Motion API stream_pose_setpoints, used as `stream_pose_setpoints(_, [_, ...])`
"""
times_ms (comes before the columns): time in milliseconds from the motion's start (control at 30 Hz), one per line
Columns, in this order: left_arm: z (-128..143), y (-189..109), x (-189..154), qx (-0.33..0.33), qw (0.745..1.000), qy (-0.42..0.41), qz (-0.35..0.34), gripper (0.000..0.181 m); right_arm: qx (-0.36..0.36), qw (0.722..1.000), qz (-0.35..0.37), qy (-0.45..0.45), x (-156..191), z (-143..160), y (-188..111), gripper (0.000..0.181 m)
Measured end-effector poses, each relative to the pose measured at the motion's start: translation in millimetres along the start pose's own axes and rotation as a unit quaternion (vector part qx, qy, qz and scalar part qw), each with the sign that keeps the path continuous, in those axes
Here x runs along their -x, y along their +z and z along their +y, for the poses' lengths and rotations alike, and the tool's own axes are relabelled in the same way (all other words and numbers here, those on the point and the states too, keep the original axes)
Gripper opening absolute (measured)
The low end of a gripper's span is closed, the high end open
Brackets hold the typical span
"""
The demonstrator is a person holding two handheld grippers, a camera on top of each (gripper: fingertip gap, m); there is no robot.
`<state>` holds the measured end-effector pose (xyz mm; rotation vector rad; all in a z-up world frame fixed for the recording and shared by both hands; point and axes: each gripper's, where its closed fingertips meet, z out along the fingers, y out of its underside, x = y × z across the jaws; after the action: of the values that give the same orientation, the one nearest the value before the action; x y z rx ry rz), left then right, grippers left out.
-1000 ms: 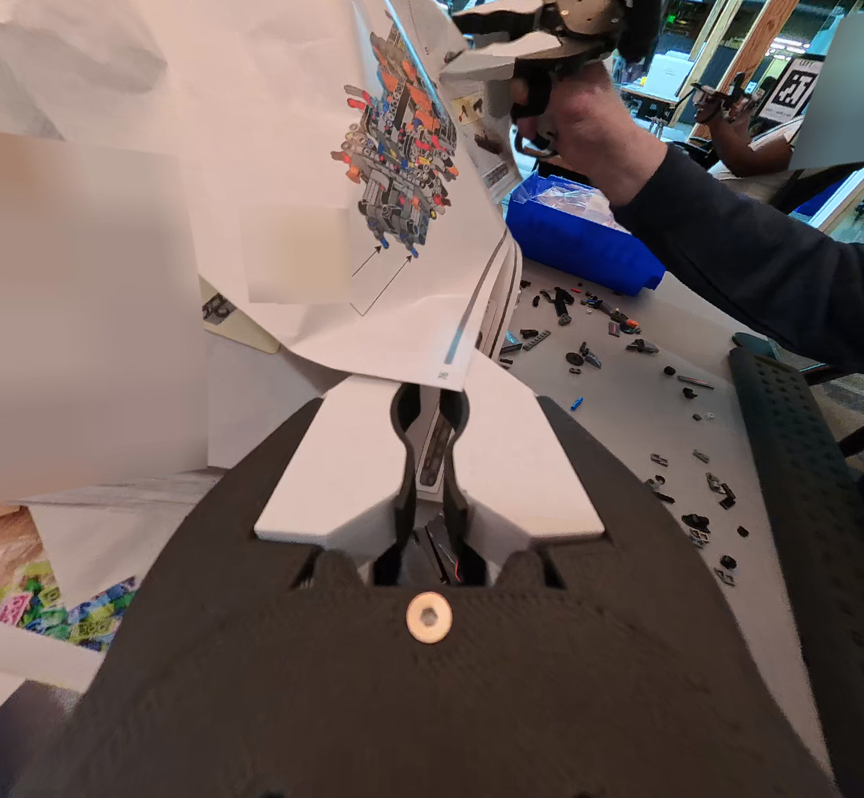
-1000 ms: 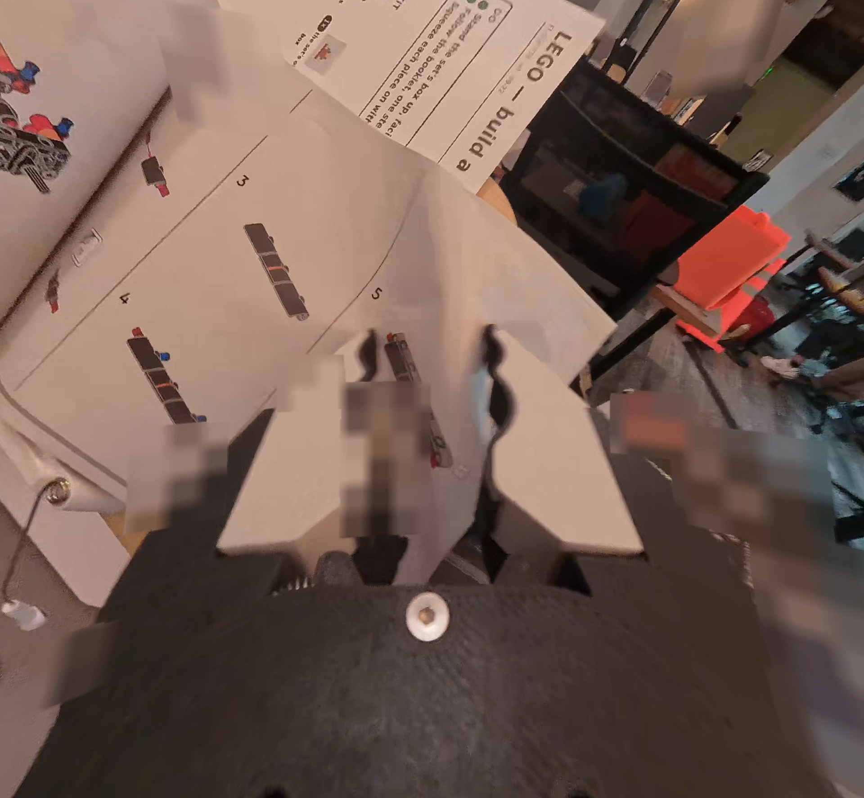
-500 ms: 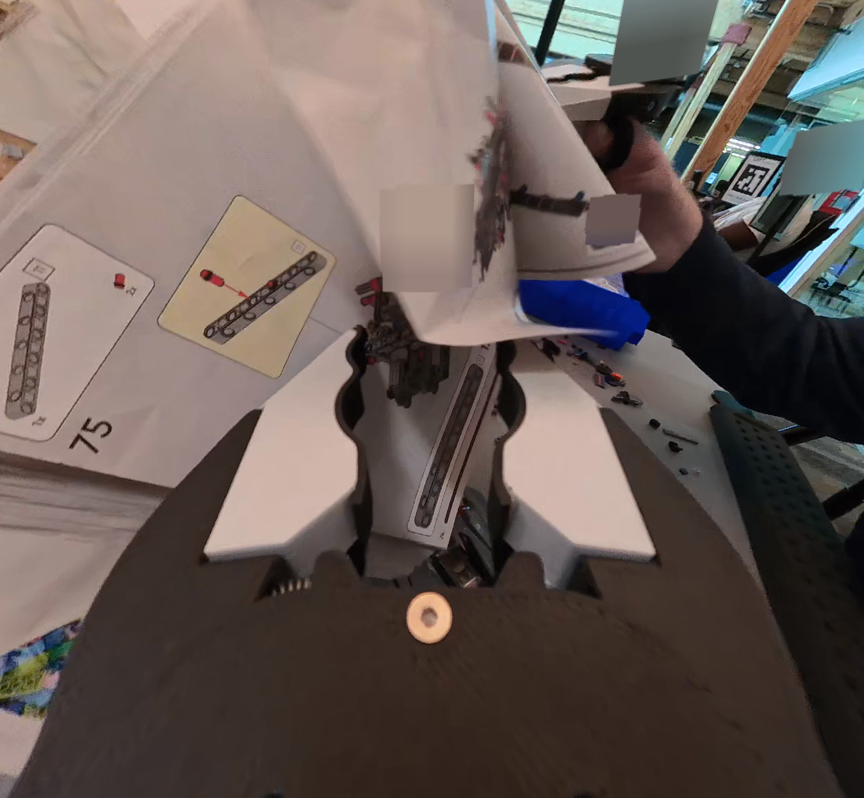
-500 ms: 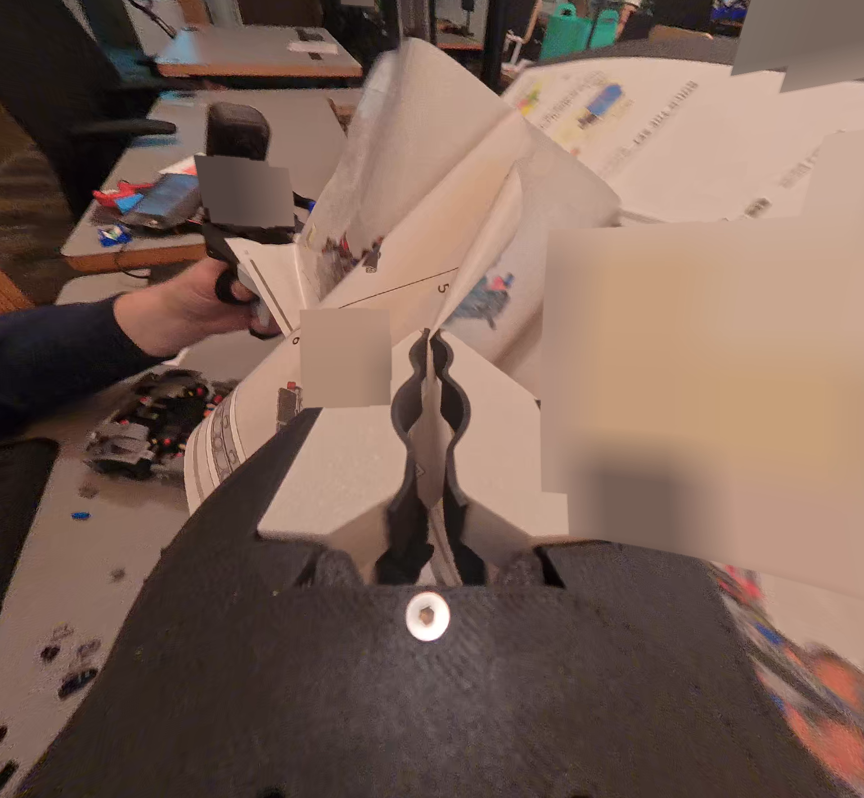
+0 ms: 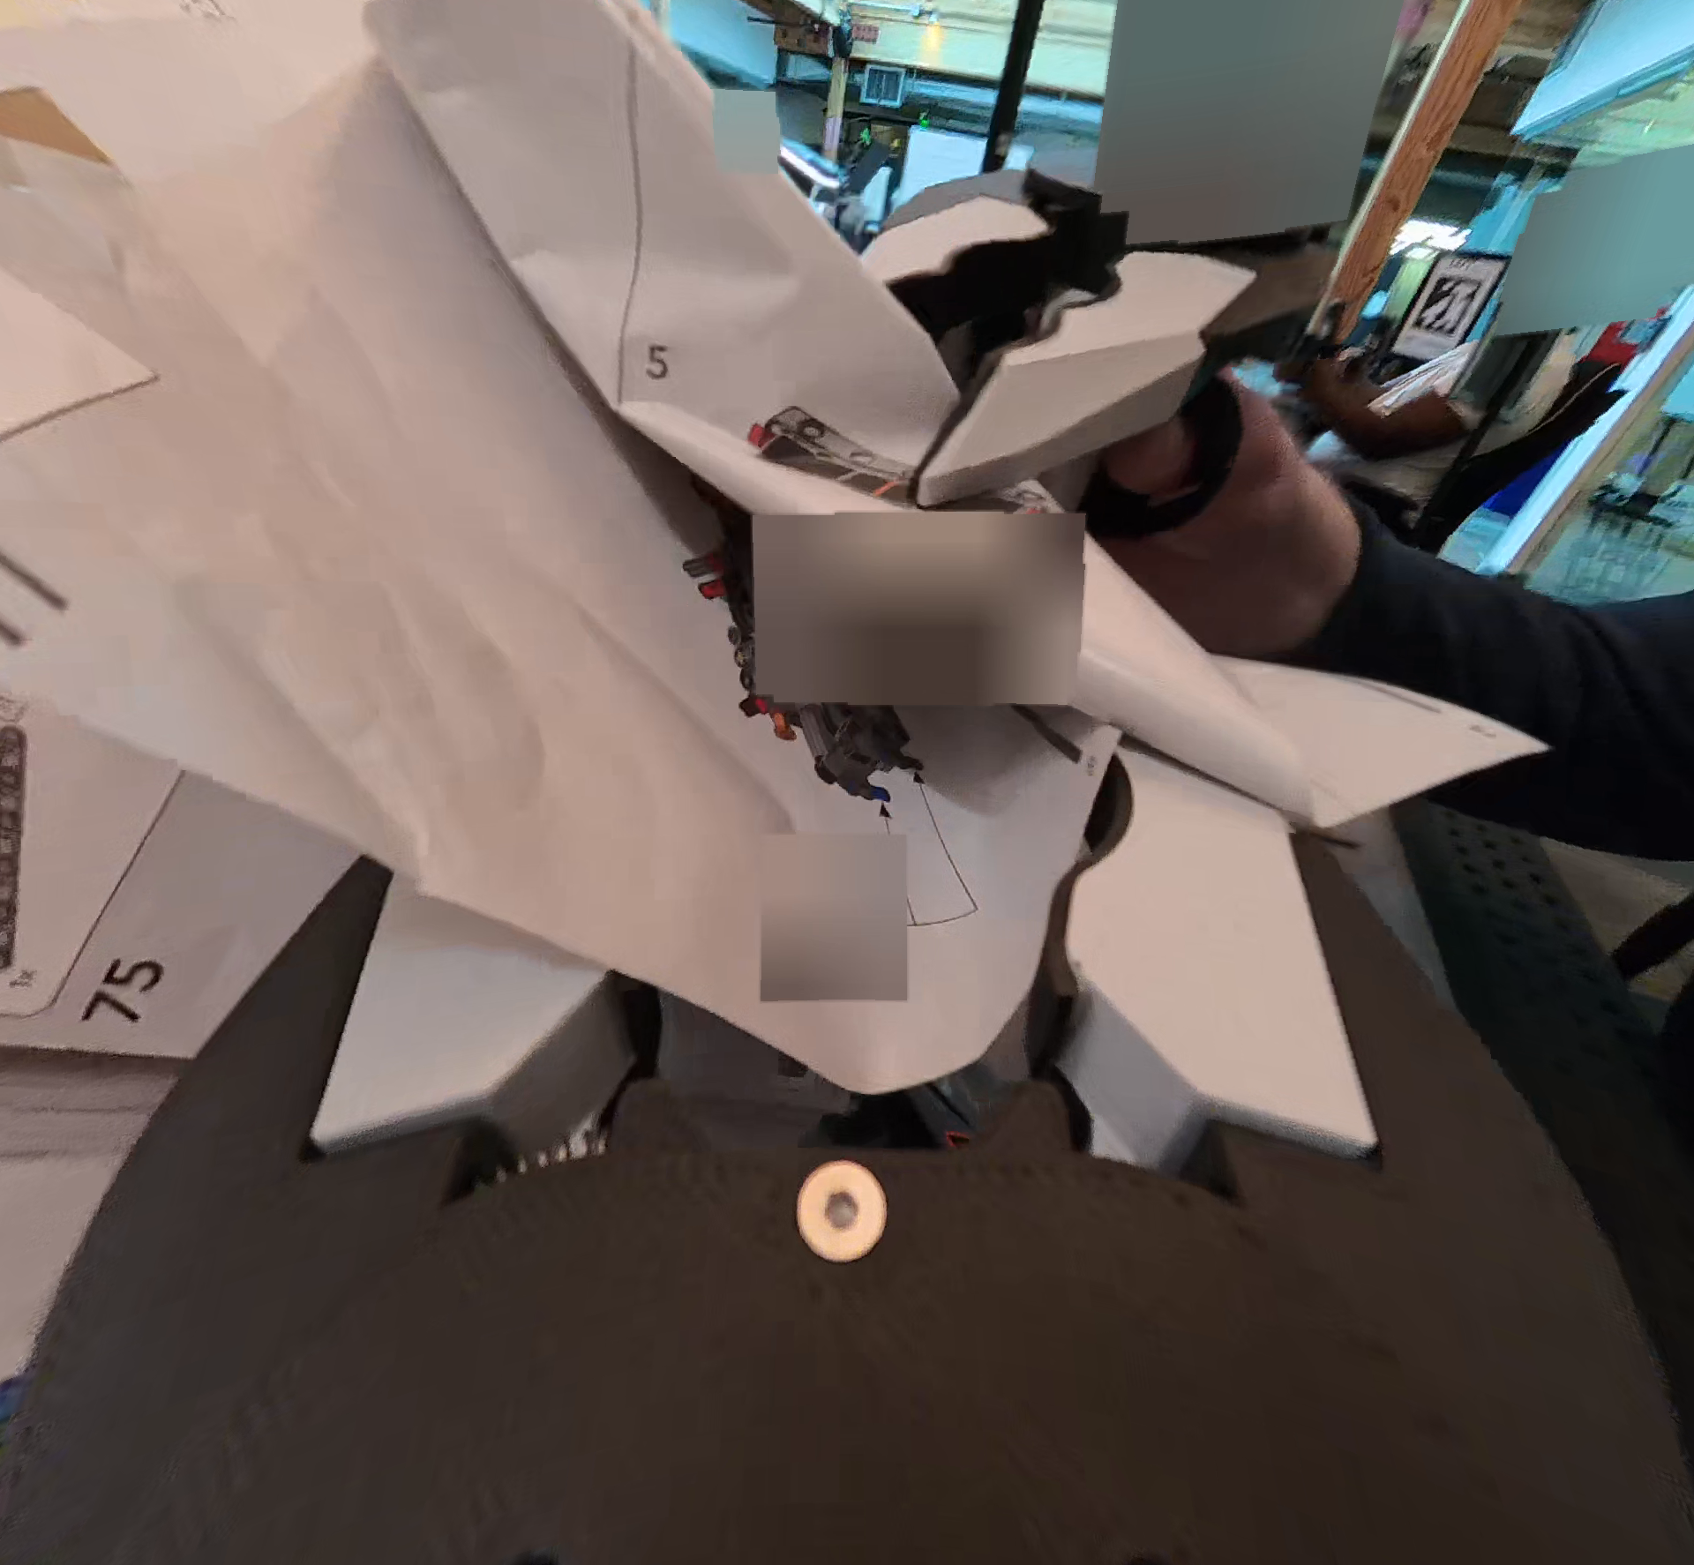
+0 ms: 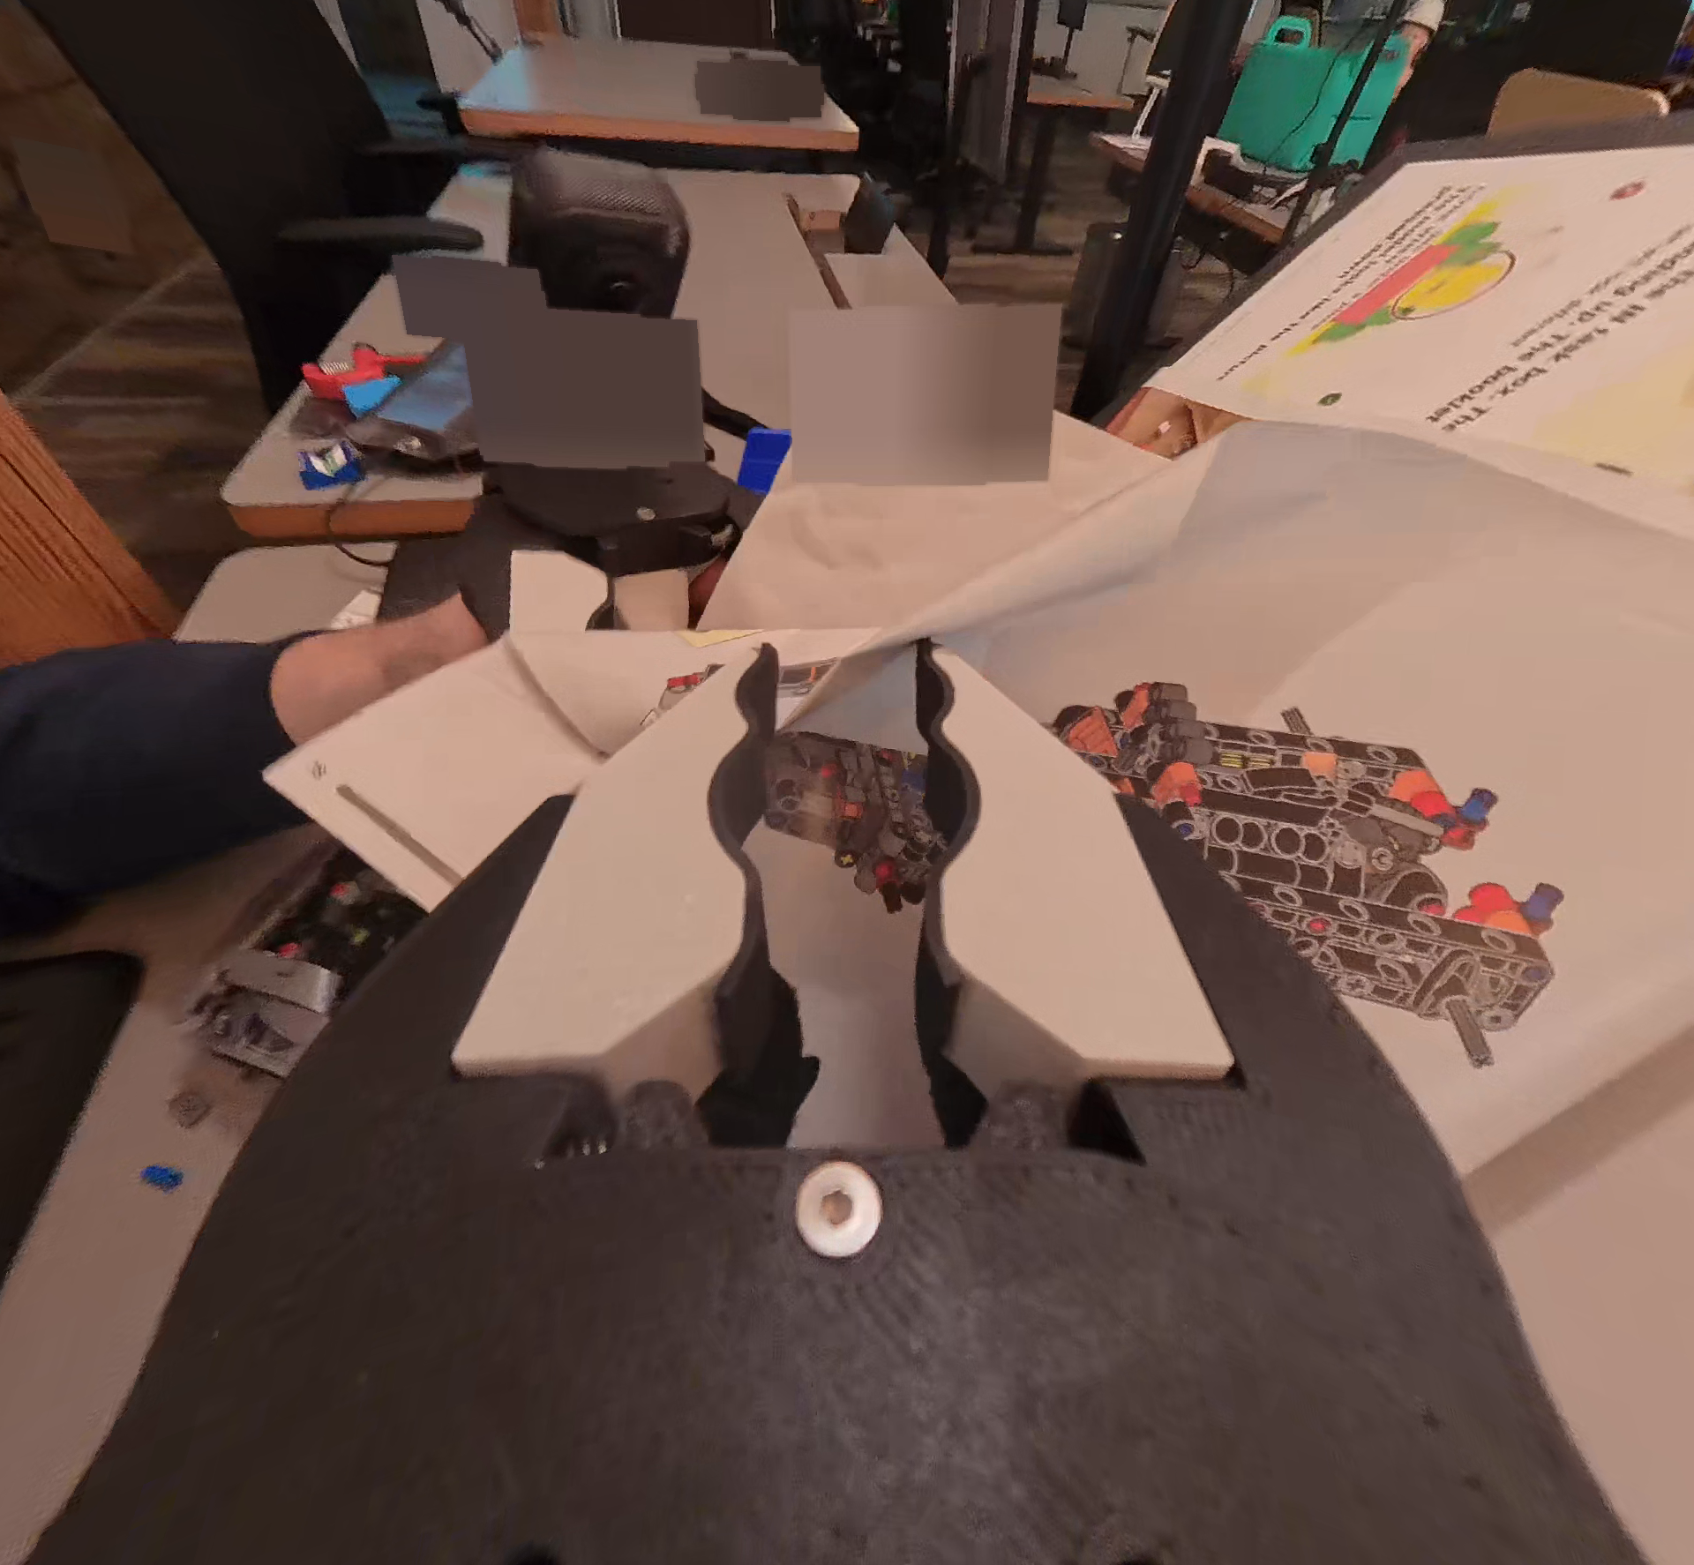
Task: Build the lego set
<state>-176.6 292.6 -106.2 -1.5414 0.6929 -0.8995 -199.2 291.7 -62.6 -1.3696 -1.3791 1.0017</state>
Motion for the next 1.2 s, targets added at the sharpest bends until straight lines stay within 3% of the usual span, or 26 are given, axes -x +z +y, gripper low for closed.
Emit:
stream_pose_setpoints(133, [-6.0,-8.6,5.0,-0.028,0.999,-0.031,0.018,0.097,-0.031,0.998,0.023,-0.050,6.5,-9.4,-4.7,0.036])
stream_pose_setpoints(233, [-9.2,-13.6,2.1,-0.038,0.998,-0.037,0.037,0.086,-0.080,0.996,-0.030,0.016,12.1,-20.3,-16.8,0.042])
stream_pose_setpoints(333, [-10.9,-17.6,6.0,-0.037,0.999,-0.030,0.021,0.069,-0.117,0.992,-0.035,0.037,7.7,-27.2,-35.6,0.044])
stream_pose_setpoints(467, [-22.7,-25.4,5.6,-0.049,0.998,-0.023,0.008,0.073,-0.137,0.990,-0.025,0.002,17.9,-33.7,-64.3,0.059])
stream_pose_setpoints(567, [-24.7,-28.0,2.6,-0.042,0.999,-0.025,0.015,0.085,-0.145,0.989,0.020,-0.014,11.4,-39.1,-89.4,0.058])
stream_pose_setpoints(667, [-16.3,-24.1,-2.3,-0.014,0.999,-0.039,0.035,0.103,-0.070,0.992,0.101,-0.008,-18.4,-8.7,-95.8,0.053])
stream_pose_setpoints(767, [-7.5,-16.8,-10.0,0.010,0.998,-0.044,0.054,0.106,-0.015,0.997,0.060,0.052,-13.9,25.0,-78.8,0.054])
stream_pose_setpoints(900, [10.2,-6.6,-13.4,0.053,0.996,-0.040,0.056,0.102,0.023,0.997,0.021,0.066,-2.2,52.7,-48.9,0.055])
stream_pose_setpoints(1000, [17.4,-3.2,-3.4,0.066,0.997,-0.018,0.019,0.072,0.021,0.996,-0.018,0.080,8.5,56.7,-36.9,0.052])
stream_pose_setpoints(1100, [26.3,-0.3,1.0,0.080,0.997,-0.008,0.007,0.011,0.017,0.998,-0.024,0.062,11.6,52.6,-40.1,0.055])
stream_pose_setpoints(1200, [29.3,-2.2,7.5,0.086,0.996,0.000,-0.009,0.000,-0.012,0.999,0.032,0.036,-10.5,34.5,-67.8,0.068])
